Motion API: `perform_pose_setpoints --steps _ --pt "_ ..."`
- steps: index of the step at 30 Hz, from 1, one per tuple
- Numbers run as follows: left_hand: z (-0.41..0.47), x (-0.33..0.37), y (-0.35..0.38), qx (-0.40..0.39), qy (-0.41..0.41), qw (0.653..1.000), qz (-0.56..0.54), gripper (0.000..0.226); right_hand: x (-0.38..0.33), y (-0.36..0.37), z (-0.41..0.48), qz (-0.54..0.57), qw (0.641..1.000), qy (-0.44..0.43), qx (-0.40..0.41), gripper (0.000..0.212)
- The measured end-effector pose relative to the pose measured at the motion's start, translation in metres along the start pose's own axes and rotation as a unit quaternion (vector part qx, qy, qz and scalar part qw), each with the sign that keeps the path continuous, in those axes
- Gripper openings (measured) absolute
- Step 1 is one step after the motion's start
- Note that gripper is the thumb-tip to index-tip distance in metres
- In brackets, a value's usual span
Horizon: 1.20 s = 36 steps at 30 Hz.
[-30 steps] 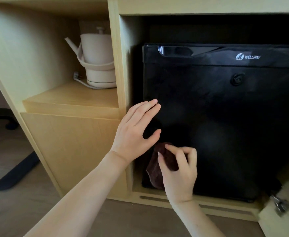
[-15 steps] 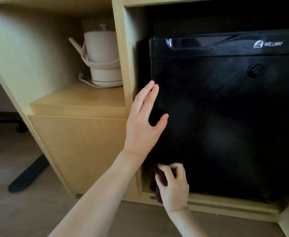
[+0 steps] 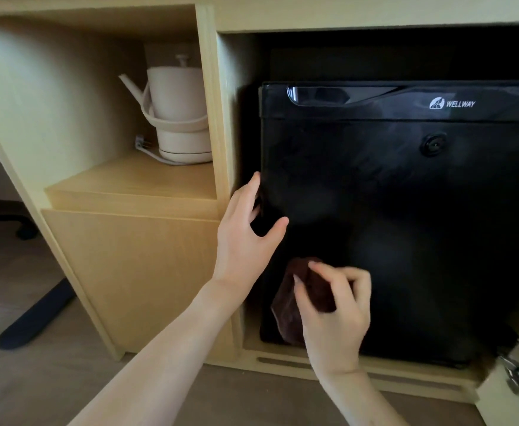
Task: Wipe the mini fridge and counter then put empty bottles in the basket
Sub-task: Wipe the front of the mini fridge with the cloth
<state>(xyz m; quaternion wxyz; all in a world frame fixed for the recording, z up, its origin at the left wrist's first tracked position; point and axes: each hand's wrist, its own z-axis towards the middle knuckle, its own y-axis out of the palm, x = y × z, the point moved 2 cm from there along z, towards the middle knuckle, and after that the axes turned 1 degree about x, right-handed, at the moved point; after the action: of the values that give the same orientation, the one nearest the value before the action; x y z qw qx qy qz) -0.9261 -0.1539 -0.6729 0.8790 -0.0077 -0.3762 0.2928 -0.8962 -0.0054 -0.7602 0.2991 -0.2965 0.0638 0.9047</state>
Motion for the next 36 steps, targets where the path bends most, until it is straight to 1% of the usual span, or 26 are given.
perform_pose_setpoints --steps 2,4,7,9,13,18,20,23,26,28,31,34,36 --pt "-0.006 -0.004 -0.001 -0.011 -0.007 1.0 0.01 0.076 -0.004 0.01 0.013 0.019 1.0 0.016 0.015 0.026" --pt "-0.014 -0.01 -0.001 -0.024 -0.011 1.0 0.015 0.076 0.001 0.023 0.01 0.028 0.998 0.055 0.015 0.028" --pt "-0.026 -0.021 0.0 -0.038 -0.031 0.999 0.008 0.076 0.014 0.036 -0.014 0.038 0.992 0.118 0.021 0.027" --pt "-0.034 -0.029 0.002 -0.044 -0.055 0.998 0.005 0.076 0.024 0.042 -0.036 0.024 0.99 0.142 0.011 0.026" --pt "-0.055 -0.044 0.005 -0.072 -0.095 0.993 0.007 0.076 0.046 0.047 -0.083 -0.053 0.992 0.117 -0.013 0.035" --pt "-0.061 -0.051 0.004 -0.081 -0.113 0.99 0.009 0.075 0.07 0.045 -0.121 -0.103 0.985 0.113 -0.086 0.042" --pt "-0.061 -0.051 0.004 -0.081 -0.118 0.99 0.004 0.075 0.076 0.042 -0.127 -0.118 0.982 0.103 -0.108 0.042" --pt "-0.062 -0.048 0.004 -0.082 -0.116 0.99 0.002 0.074 0.075 0.04 -0.125 -0.128 0.977 0.113 -0.124 0.041" --pt "-0.061 -0.047 0.005 -0.083 -0.121 0.989 0.003 0.074 0.068 0.035 -0.118 -0.136 0.975 0.116 -0.129 0.034" --pt "-0.061 -0.045 0.005 -0.084 -0.123 0.989 0.005 0.074 0.066 0.025 -0.108 -0.131 0.976 0.126 -0.119 0.03" --pt "-0.06 -0.044 0.005 -0.082 -0.134 0.987 0.006 0.075 0.073 -0.001 -0.09 -0.122 0.977 0.159 -0.079 0.027" --pt "-0.06 -0.043 0.005 -0.08 -0.149 0.986 0.003 0.075 0.089 -0.035 -0.073 -0.14 0.974 0.175 -0.028 0.026" --pt "-0.061 -0.04 0.006 -0.08 -0.156 0.984 -0.001 0.075 0.1 -0.057 -0.065 -0.159 0.965 0.209 -0.004 0.026"
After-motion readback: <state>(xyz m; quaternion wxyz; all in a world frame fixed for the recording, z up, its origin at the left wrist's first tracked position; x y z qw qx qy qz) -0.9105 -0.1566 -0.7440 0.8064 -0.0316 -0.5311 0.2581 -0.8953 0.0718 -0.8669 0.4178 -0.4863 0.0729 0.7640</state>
